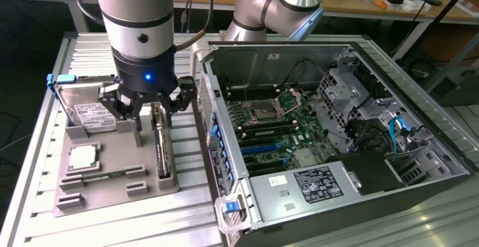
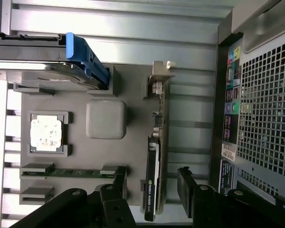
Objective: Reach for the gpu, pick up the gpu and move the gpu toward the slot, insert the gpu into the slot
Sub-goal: 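Pick up the gpu and move the gpu toward the slot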
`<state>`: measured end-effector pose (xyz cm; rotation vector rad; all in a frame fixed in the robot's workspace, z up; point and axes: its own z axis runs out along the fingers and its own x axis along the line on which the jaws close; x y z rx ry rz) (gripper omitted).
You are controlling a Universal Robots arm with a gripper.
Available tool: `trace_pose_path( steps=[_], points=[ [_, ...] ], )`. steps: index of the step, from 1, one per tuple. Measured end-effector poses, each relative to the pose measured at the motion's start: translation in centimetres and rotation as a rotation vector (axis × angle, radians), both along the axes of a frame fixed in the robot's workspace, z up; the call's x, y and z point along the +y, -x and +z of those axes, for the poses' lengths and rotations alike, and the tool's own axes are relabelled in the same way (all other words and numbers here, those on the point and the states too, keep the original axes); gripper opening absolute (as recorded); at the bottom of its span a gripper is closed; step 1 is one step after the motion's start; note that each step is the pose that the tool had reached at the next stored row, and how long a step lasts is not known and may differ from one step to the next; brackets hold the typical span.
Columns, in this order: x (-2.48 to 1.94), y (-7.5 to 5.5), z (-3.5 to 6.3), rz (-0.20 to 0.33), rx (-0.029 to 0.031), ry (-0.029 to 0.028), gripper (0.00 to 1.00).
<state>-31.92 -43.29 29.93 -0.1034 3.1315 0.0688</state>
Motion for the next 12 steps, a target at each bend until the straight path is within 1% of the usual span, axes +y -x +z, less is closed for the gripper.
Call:
trace_pose_path(
  steps=[3, 5, 12],
  points=[
    [-0.51, 0.0, -0.57, 0.000, -0.0002, -0.0001, 0.55],
    [-0.68, 0.0, -0.93, 0.000, -0.0002, -0.0001, 0.55],
    [-0.80, -0.2, -2.20, 0.000, -0.0001, 0.0000, 0.55]
  ],
)
